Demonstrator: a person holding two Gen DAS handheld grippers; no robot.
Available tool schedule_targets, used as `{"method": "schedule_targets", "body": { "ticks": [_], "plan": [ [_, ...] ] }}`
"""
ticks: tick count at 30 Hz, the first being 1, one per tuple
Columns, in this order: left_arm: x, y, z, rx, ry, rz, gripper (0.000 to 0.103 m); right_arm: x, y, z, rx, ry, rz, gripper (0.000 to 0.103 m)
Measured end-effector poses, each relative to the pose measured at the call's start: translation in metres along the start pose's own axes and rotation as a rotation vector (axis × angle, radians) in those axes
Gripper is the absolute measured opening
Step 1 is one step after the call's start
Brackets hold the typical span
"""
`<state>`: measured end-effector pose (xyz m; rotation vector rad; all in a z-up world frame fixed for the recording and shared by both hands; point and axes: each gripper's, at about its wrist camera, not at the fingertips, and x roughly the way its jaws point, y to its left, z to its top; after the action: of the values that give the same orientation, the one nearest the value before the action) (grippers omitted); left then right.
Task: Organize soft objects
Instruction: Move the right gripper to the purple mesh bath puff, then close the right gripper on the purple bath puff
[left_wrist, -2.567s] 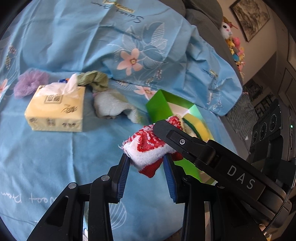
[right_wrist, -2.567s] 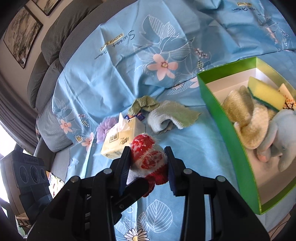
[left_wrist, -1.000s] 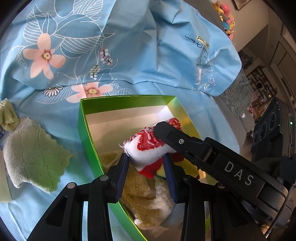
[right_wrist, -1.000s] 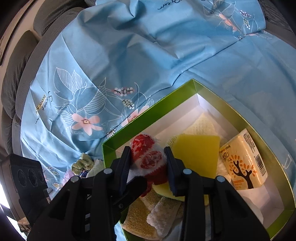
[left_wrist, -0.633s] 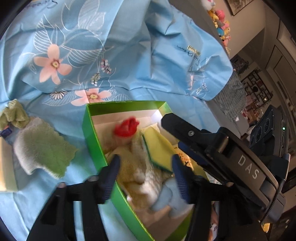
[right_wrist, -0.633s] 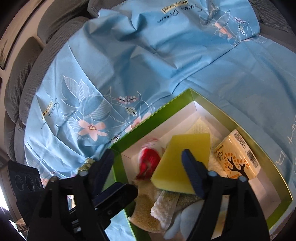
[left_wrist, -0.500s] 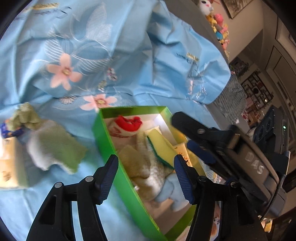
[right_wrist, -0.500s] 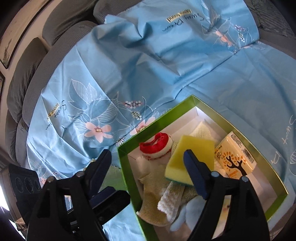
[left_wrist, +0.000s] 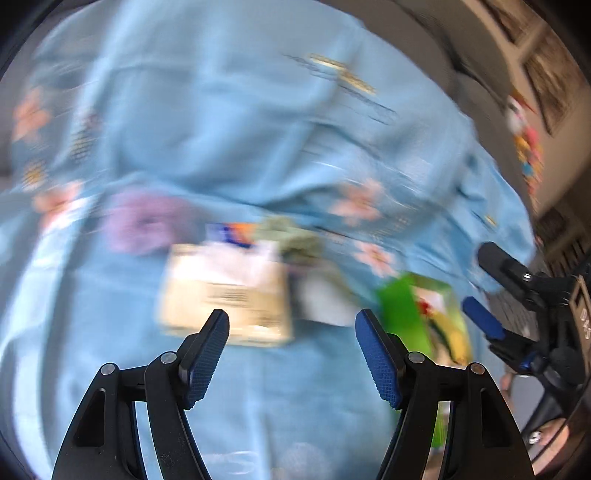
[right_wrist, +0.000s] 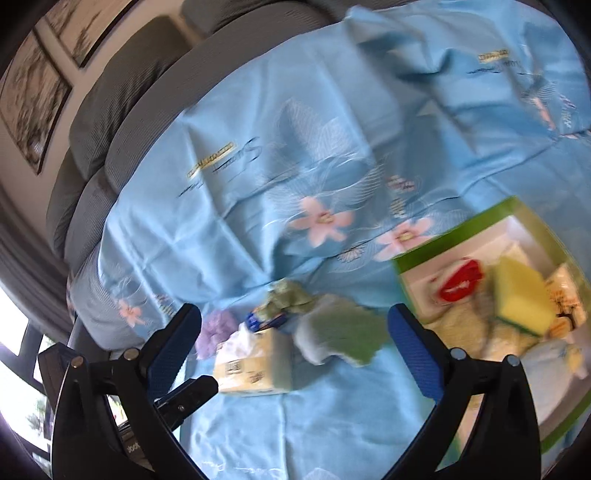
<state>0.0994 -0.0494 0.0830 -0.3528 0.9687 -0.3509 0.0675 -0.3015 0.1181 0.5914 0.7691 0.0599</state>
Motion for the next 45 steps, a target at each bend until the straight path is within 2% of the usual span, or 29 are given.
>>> {"method": "schedule_targets", "body": {
  "ticks": [6, 11, 13, 18, 23, 25, 26, 27, 28, 30, 35, 41, 45],
  "plan": [
    [-0.014, 0.090, -0.010, -0.134, -0.029, 0.148, 0.072, 0.069, 0.075, -0.020, -0.095, 0.127, 0.035, 0.101],
    [-0.017, 0.148, -0.019, -0.228, -0.025, 0.176, 0.072, 0.143, 0.132, -0.044, -0.172, 0.265, 0.038, 0.097],
    [-0.016, 0.164, -0.023, -0.251, -0.025, 0.188, 0.072, 0.172, 0.148, -0.054, -0.193, 0.308, 0.026, 0.093],
    [-0.010, 0.195, -0.033, -0.279, -0.017, 0.215, 0.072, 0.234, 0.181, -0.077, -0.280, 0.384, -0.053, 0.084],
    [0.000, 0.214, -0.042, -0.319, 0.008, 0.219, 0.072, 0.279, 0.193, -0.093, -0.342, 0.430, -0.140, 0.067],
    [0.000, 0.219, -0.044, -0.323, 0.007, 0.219, 0.071, 0.292, 0.193, -0.099, -0.387, 0.440, -0.183, 0.051],
    [-0.001, 0.221, -0.045, -0.326, 0.004, 0.219, 0.071, 0.297, 0.194, -0.099, -0.403, 0.441, -0.200, 0.047],
    [-0.002, 0.223, -0.046, -0.330, 0.002, 0.220, 0.071, 0.301, 0.194, -0.101, -0.416, 0.441, -0.218, 0.036],
    [-0.003, 0.224, -0.046, -0.334, 0.000, 0.222, 0.071, 0.304, 0.192, -0.103, -0.427, 0.444, -0.229, 0.022],
    [-0.004, 0.224, -0.048, -0.330, -0.004, 0.227, 0.071, 0.305, 0.190, -0.104, -0.436, 0.449, -0.220, 0.008],
    [-0.007, 0.222, -0.049, -0.329, -0.007, 0.220, 0.071, 0.277, 0.193, -0.095, -0.442, 0.409, -0.150, 0.005],
    [-0.022, 0.204, -0.054, -0.303, -0.019, 0.217, 0.071, 0.198, 0.199, -0.086, -0.452, 0.351, 0.001, 0.005],
    [-0.036, 0.190, -0.060, -0.293, -0.025, 0.204, 0.071, 0.138, 0.196, -0.102, -0.513, 0.323, 0.052, 0.005]
  ]
}}
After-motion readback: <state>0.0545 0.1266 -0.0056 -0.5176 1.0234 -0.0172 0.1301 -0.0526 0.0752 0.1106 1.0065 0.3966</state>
